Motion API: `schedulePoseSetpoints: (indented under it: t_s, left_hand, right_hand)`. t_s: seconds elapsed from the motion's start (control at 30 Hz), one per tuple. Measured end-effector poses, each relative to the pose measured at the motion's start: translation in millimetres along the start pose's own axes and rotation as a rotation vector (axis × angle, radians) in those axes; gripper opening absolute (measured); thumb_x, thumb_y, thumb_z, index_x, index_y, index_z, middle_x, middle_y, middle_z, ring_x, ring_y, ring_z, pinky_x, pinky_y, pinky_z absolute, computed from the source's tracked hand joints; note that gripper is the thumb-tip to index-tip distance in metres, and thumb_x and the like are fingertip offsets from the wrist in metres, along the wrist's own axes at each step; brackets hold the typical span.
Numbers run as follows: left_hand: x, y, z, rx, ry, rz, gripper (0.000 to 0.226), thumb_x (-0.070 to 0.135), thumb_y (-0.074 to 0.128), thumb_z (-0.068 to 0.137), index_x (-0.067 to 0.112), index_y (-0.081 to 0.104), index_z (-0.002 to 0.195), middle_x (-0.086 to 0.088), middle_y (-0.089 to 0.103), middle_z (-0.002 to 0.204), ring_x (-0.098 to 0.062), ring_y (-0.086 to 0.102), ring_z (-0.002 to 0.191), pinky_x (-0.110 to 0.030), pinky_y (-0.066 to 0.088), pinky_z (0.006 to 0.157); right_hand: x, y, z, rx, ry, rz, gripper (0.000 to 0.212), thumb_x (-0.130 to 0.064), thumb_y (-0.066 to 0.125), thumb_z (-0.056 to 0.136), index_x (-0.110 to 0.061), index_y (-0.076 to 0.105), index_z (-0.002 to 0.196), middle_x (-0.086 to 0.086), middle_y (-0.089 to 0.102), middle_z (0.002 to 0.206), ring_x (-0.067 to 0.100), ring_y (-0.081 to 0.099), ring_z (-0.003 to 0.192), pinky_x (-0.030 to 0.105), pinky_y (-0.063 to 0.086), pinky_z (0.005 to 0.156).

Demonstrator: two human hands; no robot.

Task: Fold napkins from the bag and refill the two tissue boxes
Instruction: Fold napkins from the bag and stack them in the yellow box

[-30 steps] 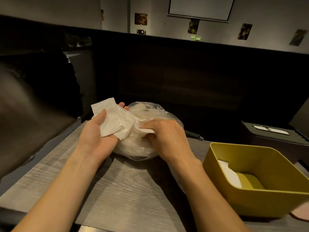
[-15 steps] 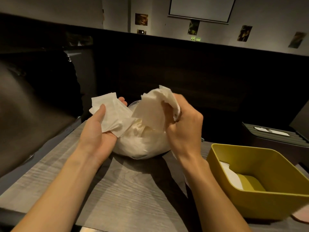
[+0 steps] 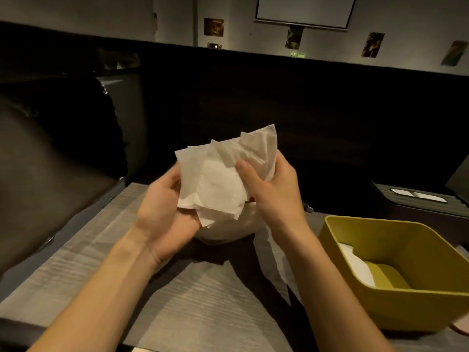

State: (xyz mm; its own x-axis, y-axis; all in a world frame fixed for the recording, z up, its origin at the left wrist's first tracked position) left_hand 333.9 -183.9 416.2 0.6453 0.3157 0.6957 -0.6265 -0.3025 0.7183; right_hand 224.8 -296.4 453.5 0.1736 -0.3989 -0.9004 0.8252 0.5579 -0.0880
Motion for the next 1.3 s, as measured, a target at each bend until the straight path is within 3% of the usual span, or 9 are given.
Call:
schedulePoseSetpoints:
  t_s: [0.1,0.23,0.4,0.57,0.7,0.83,0.93,1.1,1.3]
  left_hand:
    - [-6.7,5.1,-0.3,-0.094,-0.044,-0.105,0.083,0.073,0.036,0.099,0.010,0.046,0.152,-0.020,0.054,0.150,-0.038,0.053,0.138,-0.052,0.044,0.113]
    - [-13.5,-0.2,2.1,0.102,0.048,0.166,0.045,0.025,0.066,0.093,0.012,0.062,0.137,-0.012,0.073,0.127,-0.028,0.071,0.116,-0.047,0.057,0.096]
    - [-13.1,-3.8,1.7,0.202,0.061,0.156,0.033,0.016,0.065,0.095,0.009,0.067,0.127,-0.012,0.076,0.118,-0.025,0.074,0.108,-0.047,0.054,0.094]
    - [-13.2,-7.1,2.5,0.247,0.084,0.139,0.044,0.020,0.071,0.086,0.012,0.067,0.128,-0.010,0.076,0.117,-0.025,0.073,0.110,-0.049,0.052,0.103]
    - [-9.9,-12.1,3.0,0.298,0.113,0.110,0.044,0.019,0.070,0.091,0.014,0.064,0.133,-0.008,0.076,0.118,-0.025,0.074,0.109,-0.049,0.054,0.099]
    - [-9.8,-8.9,1.5,0.294,0.150,0.166,0.033,0.020,0.063,0.099,0.013,0.064,0.131,-0.007,0.078,0.115,-0.022,0.075,0.105,-0.042,0.057,0.087]
    - [-11.4,-5.3,-1.9,0.274,0.159,0.220,0.030,0.026,0.059,0.101,0.018,0.066,0.129,-0.005,0.078,0.114,-0.022,0.075,0.105,-0.047,0.055,0.093]
    - [-14.3,2.1,-3.4,0.230,0.116,0.194,0.028,0.029,0.053,0.104,0.016,0.067,0.125,-0.007,0.078,0.115,-0.023,0.075,0.105,-0.046,0.054,0.093]
    - [-14.4,2.2,-2.8,0.213,0.127,0.203,0.027,0.035,0.052,0.104,0.023,0.068,0.123,-0.003,0.078,0.112,-0.020,0.076,0.102,-0.046,0.054,0.093]
  right_hand:
    - [3.5,-3.9,1.0,0.059,0.018,-0.006,0.032,-0.031,0.073,0.096,-0.026,0.061,0.125,-0.010,0.071,0.111,0.003,0.070,0.102,0.039,0.063,0.087]
    - [5.3,5.6,-1.0,0.003,0.004,-0.031,0.018,-0.041,0.059,0.104,-0.028,0.063,0.115,-0.006,0.071,0.105,0.010,0.072,0.097,0.047,0.063,0.085]
    - [-0.5,-8.1,-0.3,0.134,-0.082,-0.118,0.035,-0.036,0.040,0.112,-0.017,0.064,0.095,-0.004,0.066,0.085,0.007,0.064,0.077,0.028,0.051,0.065]
    - [-2.9,-18.8,-1.0,0.223,-0.089,-0.084,0.029,-0.033,0.042,0.112,-0.021,0.063,0.096,-0.004,0.066,0.086,0.014,0.065,0.079,0.038,0.054,0.068]
    - [-17.2,-27.8,-2.6,0.284,-0.138,0.077,0.021,-0.036,0.048,0.109,-0.035,0.066,0.097,0.004,0.064,0.112,0.011,0.064,0.094,0.024,0.053,0.075]
    - [-20.6,-10.8,-5.1,0.017,-0.076,0.296,0.012,-0.023,0.060,0.104,-0.027,0.067,0.112,-0.010,0.074,0.106,0.006,0.072,0.097,0.026,0.061,0.077]
    - [-4.8,4.5,-10.0,-0.039,-0.005,0.073,0.017,-0.026,0.070,0.098,-0.027,0.068,0.115,-0.012,0.074,0.104,0.001,0.071,0.097,0.022,0.061,0.073]
    - [7.9,-0.3,-9.6,0.111,-0.024,-0.347,0.018,-0.041,0.068,0.096,-0.032,0.072,0.111,-0.017,0.069,0.102,-0.001,0.064,0.095,0.024,0.058,0.078]
    - [9.6,-3.2,-6.8,0.043,0.046,-0.095,0.009,-0.039,0.071,0.095,-0.031,0.077,0.098,-0.016,0.074,0.090,0.001,0.069,0.089,0.037,0.063,0.078]
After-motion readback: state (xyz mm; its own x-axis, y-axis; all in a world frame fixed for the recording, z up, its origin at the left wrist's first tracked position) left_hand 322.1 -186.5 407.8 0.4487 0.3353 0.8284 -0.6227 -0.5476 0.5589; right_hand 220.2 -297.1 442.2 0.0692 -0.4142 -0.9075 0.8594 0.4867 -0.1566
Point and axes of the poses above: each hand's wrist, its own z-axis towards the middle knuckle, its own y-axis out of the palm, x = y × z, the point moved 7 cm from there along z, towards the middle knuckle
